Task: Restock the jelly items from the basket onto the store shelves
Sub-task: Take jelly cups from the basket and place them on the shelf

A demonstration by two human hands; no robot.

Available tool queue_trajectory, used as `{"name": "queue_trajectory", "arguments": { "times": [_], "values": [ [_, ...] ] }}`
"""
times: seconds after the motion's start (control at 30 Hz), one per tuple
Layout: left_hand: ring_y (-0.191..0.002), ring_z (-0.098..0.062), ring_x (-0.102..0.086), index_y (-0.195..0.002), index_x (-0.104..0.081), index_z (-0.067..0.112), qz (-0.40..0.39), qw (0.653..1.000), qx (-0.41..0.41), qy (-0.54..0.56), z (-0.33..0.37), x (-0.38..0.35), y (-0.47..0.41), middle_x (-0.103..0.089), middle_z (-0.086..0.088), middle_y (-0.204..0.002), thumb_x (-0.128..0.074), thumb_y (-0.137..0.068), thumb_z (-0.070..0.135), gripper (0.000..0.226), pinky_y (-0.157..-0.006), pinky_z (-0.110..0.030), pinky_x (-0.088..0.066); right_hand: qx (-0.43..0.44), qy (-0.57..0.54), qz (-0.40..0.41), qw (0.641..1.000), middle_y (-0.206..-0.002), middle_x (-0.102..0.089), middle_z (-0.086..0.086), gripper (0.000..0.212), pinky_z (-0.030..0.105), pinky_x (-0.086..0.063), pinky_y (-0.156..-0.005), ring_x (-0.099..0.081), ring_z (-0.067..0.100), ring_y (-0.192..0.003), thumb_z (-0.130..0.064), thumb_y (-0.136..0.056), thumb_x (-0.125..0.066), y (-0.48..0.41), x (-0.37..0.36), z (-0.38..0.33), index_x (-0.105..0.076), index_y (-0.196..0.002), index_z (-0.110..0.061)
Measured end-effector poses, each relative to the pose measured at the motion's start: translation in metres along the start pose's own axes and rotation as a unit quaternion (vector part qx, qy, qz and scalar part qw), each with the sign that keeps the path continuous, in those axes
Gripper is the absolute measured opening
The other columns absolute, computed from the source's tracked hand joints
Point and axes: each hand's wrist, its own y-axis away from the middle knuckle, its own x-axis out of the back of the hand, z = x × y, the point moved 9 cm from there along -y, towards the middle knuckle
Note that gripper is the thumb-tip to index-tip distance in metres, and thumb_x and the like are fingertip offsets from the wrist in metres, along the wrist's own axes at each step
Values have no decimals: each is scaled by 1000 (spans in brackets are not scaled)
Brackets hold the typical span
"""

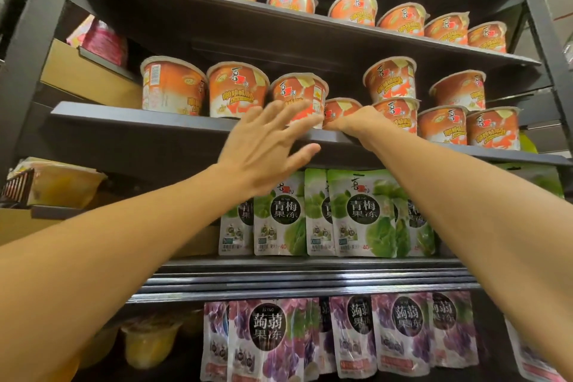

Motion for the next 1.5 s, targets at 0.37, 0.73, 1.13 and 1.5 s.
{"name": "queue_trajectory", "arguments": {
  "times": [0.37,0.73,1.13,1.5],
  "values": [
    [-126,-26,-43,-144,-38,27,-30,997,37,-55,4,-19,-9,-32,0,-157,-19,-98,55,57,-95,-40,-36,20,-34,5,999,-127,-55,12,91,46,-44,-104,-53,32,-121,-57,-66,-80,2,2,1,-44,-136,-11],
    [-116,-27,-45,-139,-41,25,-18,997,46,-63,1,-19,-7,-40,-6,-147,-23,-96,54,55,-91,-40,-34,23,-6,58,998,-118,-59,11,86,45,-51,-95,-58,30,-109,-64,-64,-75,17,16,2,-48,-128,-13],
    [-114,-28,-44,-138,-41,23,-11,997,50,-59,1,-19,-6,-40,-7,-145,-25,-94,56,57,-92,-40,-36,39,-25,65,997,-123,-58,11,85,43,-52,-95,-58,28,-110,-64,-70,-72,17,21,5,-47,-131,-11],
    [-100,-22,-44,-135,-42,20,-6,996,47,74,-3,-6,-8,-44,-5,-135,-40,-92,52,54,-87,-36,-35,76,28,50,995,-127,-56,10,89,37,-50,-92,-56,28,-115,-72,-73,-65,22,26,3,-46,-133,-9]
  ]
}}
